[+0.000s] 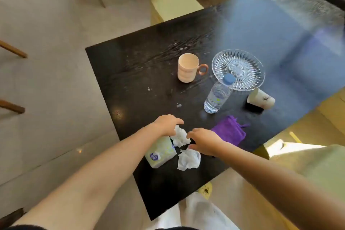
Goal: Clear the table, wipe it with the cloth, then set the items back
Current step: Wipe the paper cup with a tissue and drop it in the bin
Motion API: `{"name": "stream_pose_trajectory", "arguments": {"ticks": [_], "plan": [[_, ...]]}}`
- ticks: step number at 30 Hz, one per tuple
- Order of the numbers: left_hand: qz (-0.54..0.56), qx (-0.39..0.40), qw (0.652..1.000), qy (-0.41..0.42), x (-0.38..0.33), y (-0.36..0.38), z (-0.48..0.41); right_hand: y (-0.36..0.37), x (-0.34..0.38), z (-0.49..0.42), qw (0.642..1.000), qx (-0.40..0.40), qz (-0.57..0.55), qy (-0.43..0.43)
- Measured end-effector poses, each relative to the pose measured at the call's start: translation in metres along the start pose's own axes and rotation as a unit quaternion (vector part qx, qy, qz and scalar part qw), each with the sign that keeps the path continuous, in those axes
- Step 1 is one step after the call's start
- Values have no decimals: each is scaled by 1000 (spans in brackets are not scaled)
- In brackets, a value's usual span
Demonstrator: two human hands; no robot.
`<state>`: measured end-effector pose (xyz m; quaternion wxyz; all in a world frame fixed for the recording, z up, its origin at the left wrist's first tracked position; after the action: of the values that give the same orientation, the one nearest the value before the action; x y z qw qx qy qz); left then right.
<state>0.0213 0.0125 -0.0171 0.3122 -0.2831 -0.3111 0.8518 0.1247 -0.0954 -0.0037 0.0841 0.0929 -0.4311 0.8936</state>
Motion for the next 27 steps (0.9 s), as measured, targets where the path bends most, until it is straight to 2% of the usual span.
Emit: {"name": "stream_pose_trajectory", "arguments": {"ticks": [7,10,15,18,22,24,27], "plan": [[-93,-20,995,7,-5,30,-24,68,23,-5,998,-38,27,39],[-68,-29,997,7,-6,36,-28,82,22,-5,996,-61,15,58],[-26,-31,999,-12,-3,48,-29,89,7,-5,991,-78,-97,58],[51,-41,997,-34,-3,46,-27,85,-2,1,963,-142,-200,108],[225,-73,971,-37,1,43,-20,61,-9,7,894,-246,-342,154],[343,-73,936,-33,-1,41,-18,44,-10,6,874,-279,-374,139],[509,-58,858,-26,-14,36,-14,30,-4,7,876,-282,-380,95]]}}
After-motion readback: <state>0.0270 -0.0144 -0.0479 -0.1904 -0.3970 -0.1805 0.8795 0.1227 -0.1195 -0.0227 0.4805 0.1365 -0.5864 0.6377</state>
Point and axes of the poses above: each hand's wrist, its own z-axis away from the middle knuckle, its own y-axis out of the palm, x = y × z, the point moved 3 cm from there along -z, towards the middle knuckle, and after that the axes turned 6 degrees about x, right-handed, at the moved point
